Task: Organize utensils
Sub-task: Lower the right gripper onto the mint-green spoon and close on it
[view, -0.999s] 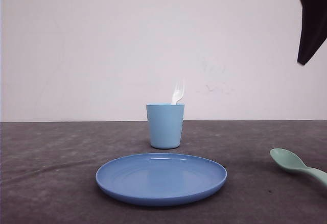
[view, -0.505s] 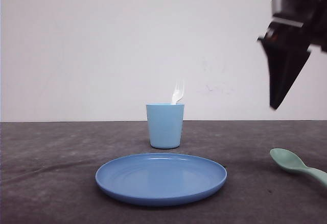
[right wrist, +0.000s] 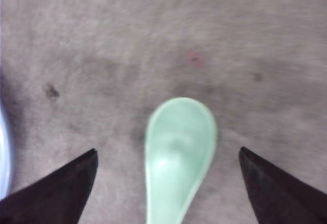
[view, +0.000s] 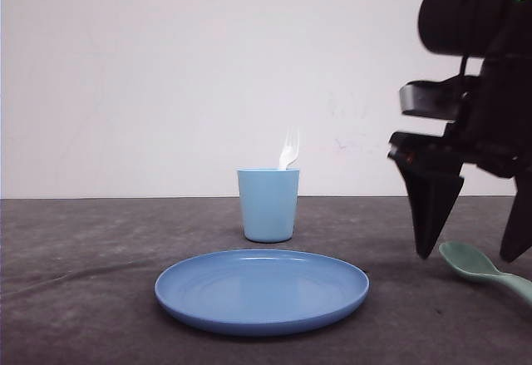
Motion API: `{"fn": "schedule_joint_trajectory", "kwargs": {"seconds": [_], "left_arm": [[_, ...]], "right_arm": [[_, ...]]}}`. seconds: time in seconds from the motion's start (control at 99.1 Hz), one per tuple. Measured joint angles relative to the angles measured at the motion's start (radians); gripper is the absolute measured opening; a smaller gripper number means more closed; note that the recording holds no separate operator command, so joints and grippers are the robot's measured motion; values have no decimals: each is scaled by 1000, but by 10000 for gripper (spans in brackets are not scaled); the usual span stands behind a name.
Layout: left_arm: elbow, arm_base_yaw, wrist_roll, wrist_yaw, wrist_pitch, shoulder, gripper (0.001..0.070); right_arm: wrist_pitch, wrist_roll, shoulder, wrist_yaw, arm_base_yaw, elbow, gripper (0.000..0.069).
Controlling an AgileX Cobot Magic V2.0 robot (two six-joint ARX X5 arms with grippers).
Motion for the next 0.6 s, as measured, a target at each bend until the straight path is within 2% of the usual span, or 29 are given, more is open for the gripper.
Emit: {"fn": "schedule_joint_trajectory", "kwargs": {"seconds": [0.222, 0.394, 0.595], "left_arm": [[0, 0, 0, 0, 0, 0, 276], [0, 0, 0, 0, 0, 0, 276], [0, 0, 0, 0, 0, 0, 276]], "right_arm": [[11, 18, 20, 87, 38, 0, 532], [20, 22, 20, 89, 42, 0, 456], [21, 24, 20, 89, 42, 0, 422]]}}
